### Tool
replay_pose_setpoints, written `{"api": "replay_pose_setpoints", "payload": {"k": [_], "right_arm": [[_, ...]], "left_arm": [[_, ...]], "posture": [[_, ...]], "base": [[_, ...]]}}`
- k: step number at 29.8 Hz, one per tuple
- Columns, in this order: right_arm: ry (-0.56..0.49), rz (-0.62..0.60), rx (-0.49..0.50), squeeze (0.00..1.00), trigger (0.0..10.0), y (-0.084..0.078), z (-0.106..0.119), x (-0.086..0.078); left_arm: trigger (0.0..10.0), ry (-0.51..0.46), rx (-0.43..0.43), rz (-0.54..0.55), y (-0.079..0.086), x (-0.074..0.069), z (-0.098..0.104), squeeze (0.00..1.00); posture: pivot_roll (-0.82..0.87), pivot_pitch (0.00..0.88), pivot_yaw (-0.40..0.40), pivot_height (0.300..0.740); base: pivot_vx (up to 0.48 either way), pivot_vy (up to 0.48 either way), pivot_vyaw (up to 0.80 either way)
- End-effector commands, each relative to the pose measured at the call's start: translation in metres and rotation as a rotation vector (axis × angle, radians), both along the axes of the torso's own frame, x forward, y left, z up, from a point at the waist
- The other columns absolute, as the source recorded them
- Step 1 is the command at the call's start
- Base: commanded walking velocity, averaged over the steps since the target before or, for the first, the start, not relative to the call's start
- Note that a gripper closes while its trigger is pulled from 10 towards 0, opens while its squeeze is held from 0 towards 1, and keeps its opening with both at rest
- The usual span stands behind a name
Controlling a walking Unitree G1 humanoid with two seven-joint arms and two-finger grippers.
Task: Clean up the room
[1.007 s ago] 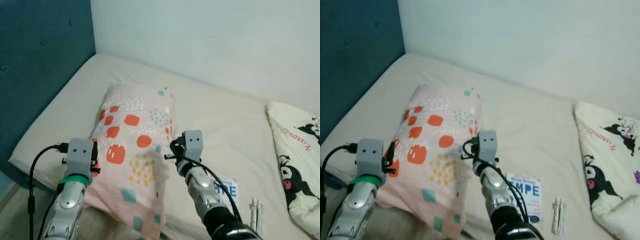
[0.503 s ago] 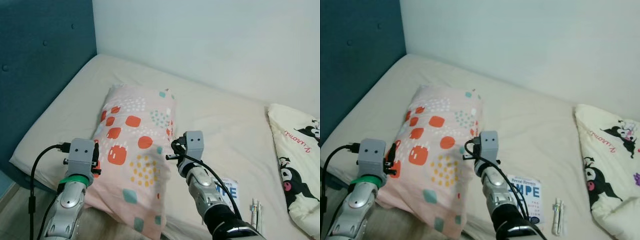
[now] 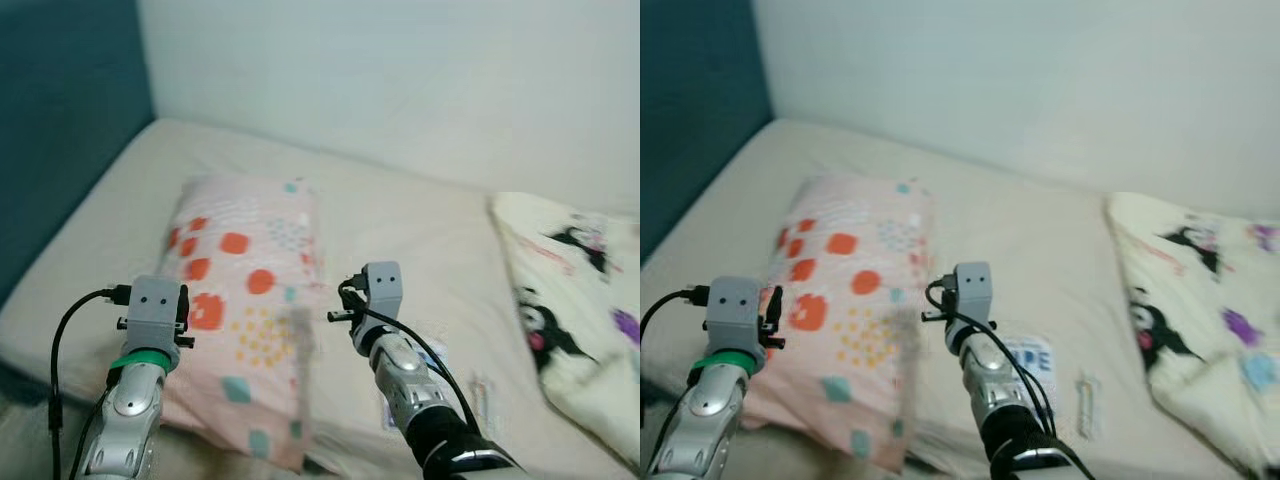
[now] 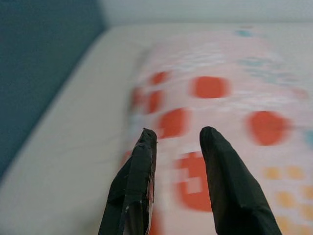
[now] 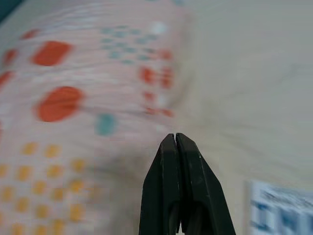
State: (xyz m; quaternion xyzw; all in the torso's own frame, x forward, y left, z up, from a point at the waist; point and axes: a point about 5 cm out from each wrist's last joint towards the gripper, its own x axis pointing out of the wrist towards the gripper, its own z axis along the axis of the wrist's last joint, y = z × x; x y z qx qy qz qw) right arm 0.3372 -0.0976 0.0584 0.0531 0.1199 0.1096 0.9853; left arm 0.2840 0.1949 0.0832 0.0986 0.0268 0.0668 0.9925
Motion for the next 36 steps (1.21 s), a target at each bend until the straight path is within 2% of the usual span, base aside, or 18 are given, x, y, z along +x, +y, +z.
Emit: {"api": "replay_pose_setpoints", "payload": {"k": [1, 11, 14, 22, 25, 28, 30, 36], "right_arm": [[0.042, -0.016, -0.003, 0.0, 10.0, -0.006, -0.008, -0.004], [0.038, 0.017, -0.008, 0.0, 10.0, 0.0, -0.007, -0.003], [0.017, 0.11, -0.029, 0.0, 10.0, 0.011, -0.004, -0.004], [0.003, 0.189, -0.038, 0.0, 10.0, 0.022, -0.004, -0.006], [0.012, 0.215, -0.042, 0.0, 10.0, 0.025, -0.006, -0.008], [0.015, 0.208, -0.04, 0.0, 10.0, 0.025, -0.006, -0.008], [0.045, 0.134, -0.014, 0.0, 10.0, 0.018, -0.008, -0.006], [0.057, 0.052, -0.012, 0.0, 10.0, 0.007, -0.009, -0.003]], "left_arm": [[10.0, 0.02, -0.011, -0.009, -0.003, -0.002, -0.004, 0.0], [10.0, 0.017, -0.006, 0.002, 0.001, -0.003, -0.004, 0.0], [10.0, 0.006, 0.002, 0.01, 0.004, -0.004, -0.002, 0.0], [10.0, -0.003, -0.001, 0.062, 0.007, -0.008, -0.003, 0.0], [10.0, -0.004, -0.006, 0.087, 0.008, -0.012, -0.005, 0.0], [10.0, -0.003, -0.012, 0.086, 0.008, -0.013, -0.006, 0.0], [10.0, 0.0, -0.014, 0.062, 0.004, -0.013, -0.005, 0.0], [10.0, 0.027, 0.014, 0.024, 0.003, -0.009, -0.005, 0.0]], "posture": [[0.1, 0.026, -0.093, 0.74], [0.11, 0.014, -0.098, 0.74], [0.11, 0.011, -0.098, 0.74], [0.12, 0.007, -0.108, 0.74], [0.13, 0.007, -0.115, 0.74], [0.13, 0.007, -0.115, 0.74], [0.14, 0.009, -0.119, 0.74], [0.13, 0.013, -0.113, 0.74]], "base": [[0.0, 0.0, -0.8], [0.0, 0.0, -0.8], [0.0, 0.0, 0.0], [0.0, 0.0, 0.0], [0.0, 0.0, 0.8], [0.0, 0.0, 0.8], [0.0, 0.0, 0.0], [0.0, 0.0, 0.0]]}}
